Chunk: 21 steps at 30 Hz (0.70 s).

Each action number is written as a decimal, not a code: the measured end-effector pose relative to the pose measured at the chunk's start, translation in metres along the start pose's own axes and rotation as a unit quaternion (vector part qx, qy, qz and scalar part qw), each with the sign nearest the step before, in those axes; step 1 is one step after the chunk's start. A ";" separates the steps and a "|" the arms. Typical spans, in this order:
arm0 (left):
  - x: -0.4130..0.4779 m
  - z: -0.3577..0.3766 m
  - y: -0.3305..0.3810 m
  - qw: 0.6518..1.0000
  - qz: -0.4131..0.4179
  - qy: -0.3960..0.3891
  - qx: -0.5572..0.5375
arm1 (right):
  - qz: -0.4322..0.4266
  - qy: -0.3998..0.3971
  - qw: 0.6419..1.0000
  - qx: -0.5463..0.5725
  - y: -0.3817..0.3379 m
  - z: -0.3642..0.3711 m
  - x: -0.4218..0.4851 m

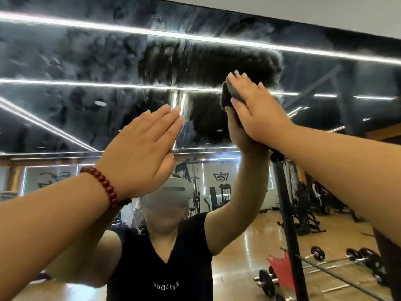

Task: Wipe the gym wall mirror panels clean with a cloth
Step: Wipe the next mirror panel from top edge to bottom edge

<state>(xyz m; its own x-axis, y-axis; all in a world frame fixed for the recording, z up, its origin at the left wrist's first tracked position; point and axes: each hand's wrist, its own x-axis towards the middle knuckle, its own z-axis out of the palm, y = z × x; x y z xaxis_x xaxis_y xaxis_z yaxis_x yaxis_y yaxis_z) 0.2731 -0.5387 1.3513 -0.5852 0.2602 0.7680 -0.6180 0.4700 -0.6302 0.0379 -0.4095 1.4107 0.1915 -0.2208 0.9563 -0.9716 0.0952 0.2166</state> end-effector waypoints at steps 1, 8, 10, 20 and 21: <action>-0.003 0.000 0.000 1.000 0.003 0.001 -0.001 | 0.003 0.002 1.000 -0.015 -0.008 0.003 0.000; -0.022 -0.001 0.009 1.000 0.018 0.020 -0.007 | -0.384 -0.114 0.909 -0.115 -0.028 0.031 -0.100; -0.026 -0.001 0.012 1.000 0.017 0.012 -0.003 | -0.395 -0.144 0.900 -0.116 -0.020 0.024 -0.101; -0.051 0.005 0.036 1.000 0.017 0.004 -0.025 | -0.366 -0.100 0.920 -0.098 -0.040 0.035 -0.118; -0.052 0.005 0.036 0.999 0.018 0.003 -0.027 | -0.409 -0.135 0.897 -0.100 -0.038 0.035 -0.135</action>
<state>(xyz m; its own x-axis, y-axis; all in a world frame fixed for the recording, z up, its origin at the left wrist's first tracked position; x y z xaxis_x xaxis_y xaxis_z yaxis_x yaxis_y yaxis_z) 0.2788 -0.5391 1.2879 -0.6031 0.2816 0.7463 -0.5677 0.5056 -0.6496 0.0444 -0.4170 1.2665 0.7617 -0.5205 0.3858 -0.4728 -0.0395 0.8803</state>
